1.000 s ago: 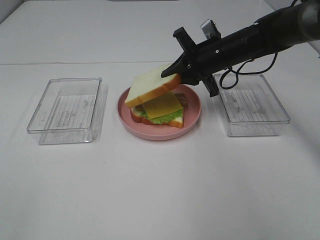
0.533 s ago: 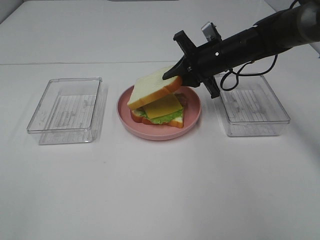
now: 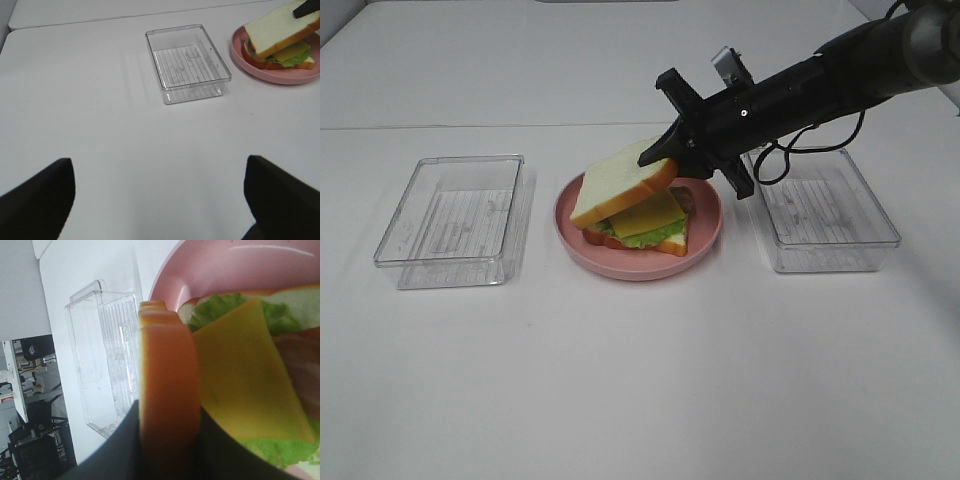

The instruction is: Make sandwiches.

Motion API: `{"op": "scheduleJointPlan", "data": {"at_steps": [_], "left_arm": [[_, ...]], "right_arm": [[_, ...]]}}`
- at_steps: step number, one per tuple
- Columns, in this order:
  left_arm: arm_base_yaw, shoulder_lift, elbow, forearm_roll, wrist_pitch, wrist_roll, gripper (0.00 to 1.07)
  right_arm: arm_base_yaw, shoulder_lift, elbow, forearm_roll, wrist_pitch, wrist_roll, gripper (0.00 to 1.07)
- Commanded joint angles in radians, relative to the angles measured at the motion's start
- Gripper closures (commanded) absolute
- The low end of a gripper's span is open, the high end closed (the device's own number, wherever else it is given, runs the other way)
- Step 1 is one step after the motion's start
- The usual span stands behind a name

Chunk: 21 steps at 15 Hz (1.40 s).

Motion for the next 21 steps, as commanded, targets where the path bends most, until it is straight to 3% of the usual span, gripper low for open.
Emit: {"op": "scheduleJointPlan", "data": {"at_steps": [1,4,6,7,9,14,21], "left_arm": [[0.001,-0.020,0.002,-0.003,-0.012,0.000,0.19],[0.001,-0.020,0.002,-0.003,-0.012,0.000,0.19],[0.001,-0.020,0.002,-0.003,-0.012,0.000,0.19],[0.001,-0.020,0.002,-0.003,-0.012,0.000,0.19],[0.001,-0.020,0.002,-0.003,-0.012,0.000,0.19],[0.001,-0.020,0.002,-0.003,-0.012,0.000,0.19],[0.001,-0.020,0.002,-0.003,-0.012,0.000,0.19]], "right_arm": [[0.002,0.023,0.002,0.000,-0.011,-0.005,1.07],[0.002,0.023,0.002,-0.004,-0.014,-0.006,1.06],[0.002,0.023,0.002,-0.018,-0.025,-0.006,0.82],[0.002,0.023,0.002,-0.044,-0.023,-0.003,0.54],[0.002,0.023,0.002,-0.064,-0.009,0.001,0.36],[0.002,-0.003,0.002,-0.201,0.019,0.034,0.31],[0.002,-0.135,0.002,-0.594,0.029,0.178,0.31]]}}
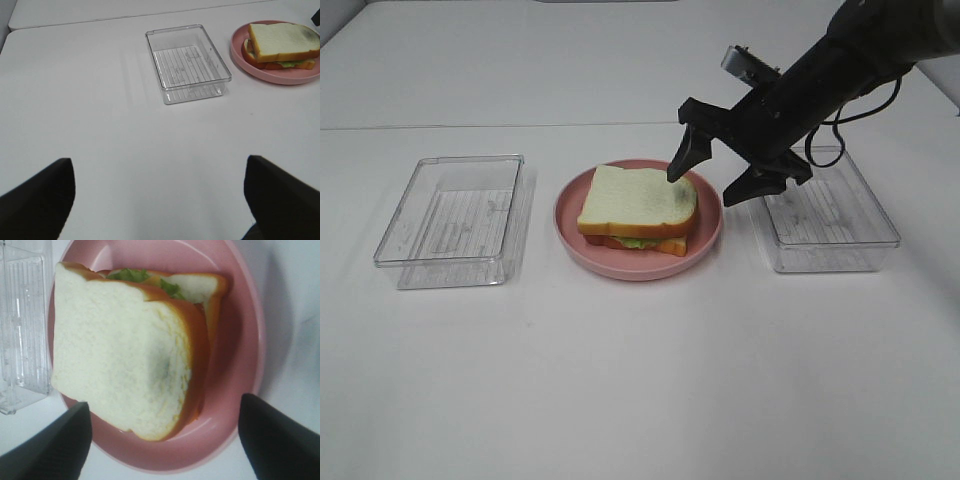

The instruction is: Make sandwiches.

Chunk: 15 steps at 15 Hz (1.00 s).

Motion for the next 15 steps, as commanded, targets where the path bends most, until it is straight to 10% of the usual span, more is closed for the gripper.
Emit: {"op": "scheduleJointPlan", "data": {"at_steps": [1,8,15], "left_arm": [[0.001,-0.020,0.002,-0.003,-0.012,0.000,0.19],[0.001,-0.020,0.002,-0.046,-0.012,0.054,0.19],[0.001,-0.020,0.002,-0.044,-0.012,0.054,0.19]], "right_arm": [[0.002,-0.072,0.002,-0.140,0.045,0.029,0.31],[0.002,-0.458,0.048,-0.504,0.257,0.147,0.31],[0.002,-0.927,0.386,-0.564,0.345,0.153,0.31]]}}
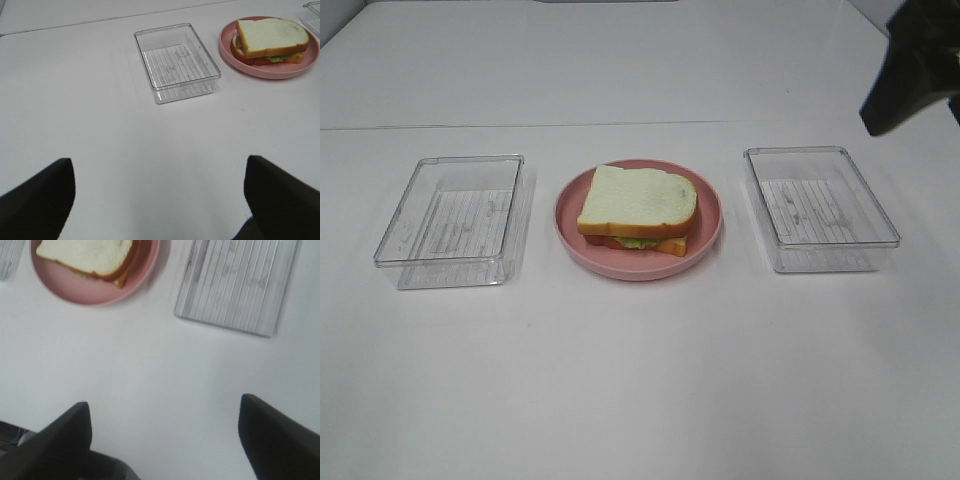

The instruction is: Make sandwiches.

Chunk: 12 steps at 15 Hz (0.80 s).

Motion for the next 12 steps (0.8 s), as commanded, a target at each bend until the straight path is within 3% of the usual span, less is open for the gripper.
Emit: {"op": "scheduleJointPlan", "data": {"at_steps": [1,2,4,8,12], "left_arm": [[0.001,-0.020,0.002,-0.009,-0.012,0.000,0.19],[0.001,-0.020,0.002,-0.009,-0.012,0.000,0.19],[0.001,-0.020,0.002,-0.009,-0.012,0.000,0.19],[0.001,-0.020,0.002,-0.009,-0.012,0.000,0.19],[0.001,-0.020,0.002,-0.009,-0.012,0.000,0.19]], "right_arm": [[0.002,-0.190,0.168,-0.013,0.039,0.009,0.31],[0.002,-0.363,0.336,-0.013,0.042,0.009,0.31],[0.002,-0.555,0.490,-0.021,0.039,0.004,0.31],[0.002,-0.841,0.646,-0.080,0.043,0.004,0.31],[0.002,-1.099,0.677,-0.081,-0.010,-0.033,0.31]]}}
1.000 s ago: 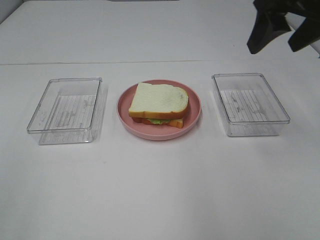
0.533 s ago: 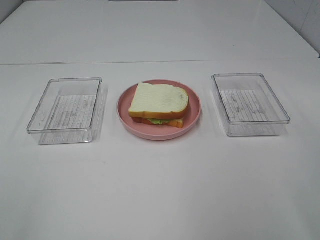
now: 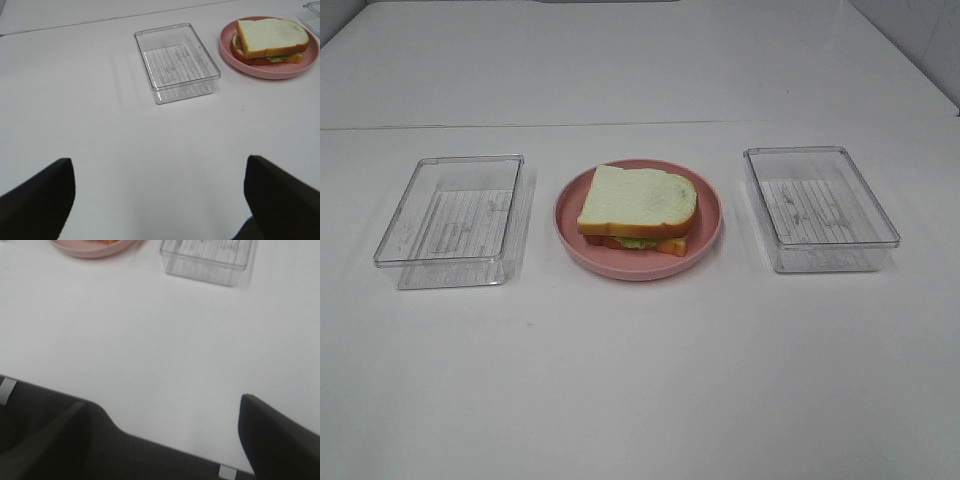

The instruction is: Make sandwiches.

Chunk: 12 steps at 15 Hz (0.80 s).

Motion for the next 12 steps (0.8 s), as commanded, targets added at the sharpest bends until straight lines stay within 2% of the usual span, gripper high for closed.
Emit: {"op": "scheduleJointPlan", "data": {"at_steps": [1,12], "left_arm": [[0.001,-0.020,0.002,-0.009,-0.012,0.000,0.19],[0.001,-0.020,0.002,-0.009,-0.012,0.000,0.19]], "right_arm": [[0.002,-0.082,0.007,-0.010,-0.013,-0.017,0.31],[-0.002,-0.101,0.007,-0.010,-0.013,-0.010,0.31]]}}
